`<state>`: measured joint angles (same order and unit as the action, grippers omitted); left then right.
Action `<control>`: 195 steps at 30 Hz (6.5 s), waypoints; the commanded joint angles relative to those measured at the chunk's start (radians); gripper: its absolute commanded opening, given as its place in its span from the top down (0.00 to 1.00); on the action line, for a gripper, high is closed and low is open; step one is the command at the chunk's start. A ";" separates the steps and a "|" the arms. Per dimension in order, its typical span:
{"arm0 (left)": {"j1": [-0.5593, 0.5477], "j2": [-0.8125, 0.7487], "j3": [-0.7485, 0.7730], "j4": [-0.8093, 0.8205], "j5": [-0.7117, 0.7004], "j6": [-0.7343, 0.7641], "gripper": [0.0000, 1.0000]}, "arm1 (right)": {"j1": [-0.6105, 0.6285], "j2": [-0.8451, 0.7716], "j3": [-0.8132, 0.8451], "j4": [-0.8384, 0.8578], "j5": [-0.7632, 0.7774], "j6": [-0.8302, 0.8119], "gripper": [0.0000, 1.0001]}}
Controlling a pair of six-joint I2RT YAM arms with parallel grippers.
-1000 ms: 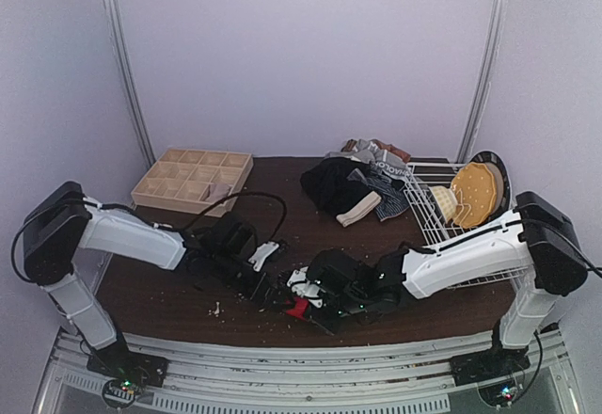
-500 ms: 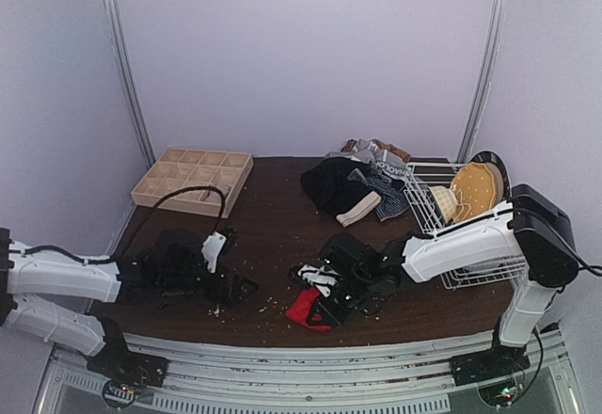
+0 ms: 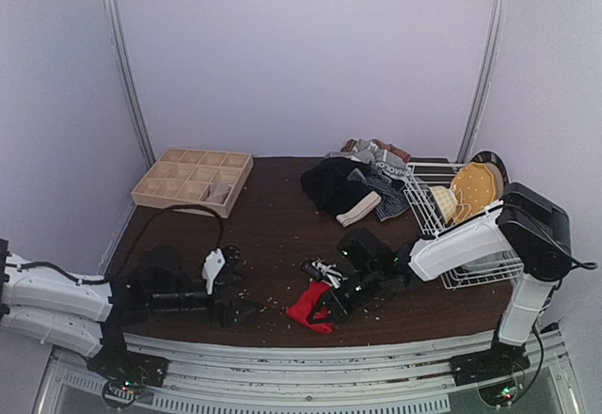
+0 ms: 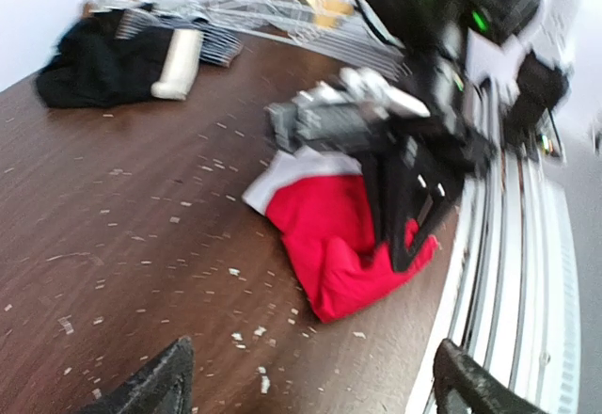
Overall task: Roll the underwear
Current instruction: Roll the underwear at the center of the board.
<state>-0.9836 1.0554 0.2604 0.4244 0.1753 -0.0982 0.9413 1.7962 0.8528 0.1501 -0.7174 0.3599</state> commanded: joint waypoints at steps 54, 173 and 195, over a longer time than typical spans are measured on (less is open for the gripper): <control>-0.047 0.780 0.455 -0.012 0.376 0.194 1.00 | -0.032 -0.208 -0.251 0.078 0.113 0.118 0.67; -0.020 0.804 0.618 -0.197 0.409 -0.311 0.40 | 0.118 -0.022 -0.549 0.617 0.360 0.495 1.00; -0.016 0.844 0.655 -0.356 0.386 -0.406 1.00 | 0.246 -0.503 -0.290 -0.177 0.692 0.173 0.63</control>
<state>-0.9974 1.8812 0.9062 0.2081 0.6125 -0.4763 1.1320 1.3991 0.4660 0.3248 -0.2173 0.6880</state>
